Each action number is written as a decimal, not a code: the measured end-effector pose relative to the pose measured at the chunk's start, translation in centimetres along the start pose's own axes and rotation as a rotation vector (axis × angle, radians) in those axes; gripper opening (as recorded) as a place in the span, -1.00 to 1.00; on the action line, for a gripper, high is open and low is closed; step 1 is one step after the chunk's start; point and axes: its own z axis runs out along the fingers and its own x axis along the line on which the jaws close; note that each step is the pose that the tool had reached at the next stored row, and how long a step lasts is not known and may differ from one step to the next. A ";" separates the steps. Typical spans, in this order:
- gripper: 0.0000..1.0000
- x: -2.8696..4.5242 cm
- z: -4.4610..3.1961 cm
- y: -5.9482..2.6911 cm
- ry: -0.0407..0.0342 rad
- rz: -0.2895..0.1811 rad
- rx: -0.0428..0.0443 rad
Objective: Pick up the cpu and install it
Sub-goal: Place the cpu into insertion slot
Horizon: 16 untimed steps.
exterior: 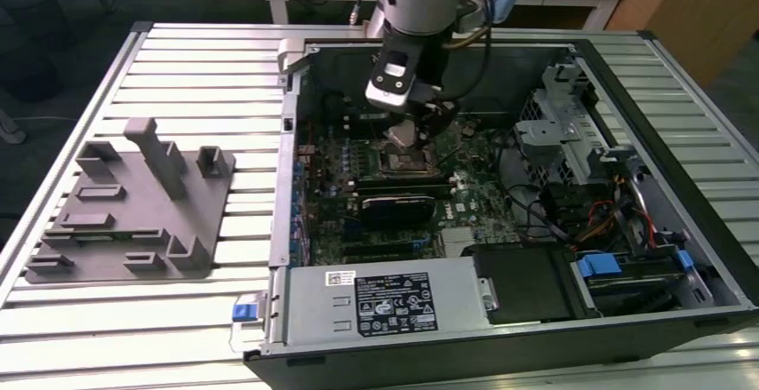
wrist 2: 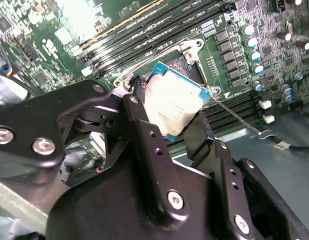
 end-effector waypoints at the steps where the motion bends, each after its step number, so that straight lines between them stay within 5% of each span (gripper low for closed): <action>1: 0.08 0.00 0.00 0.00 -0.0005 0.013 0.0002; 16: 0.08 0.00 0.02 0.00 -0.0102 0.219 0.0047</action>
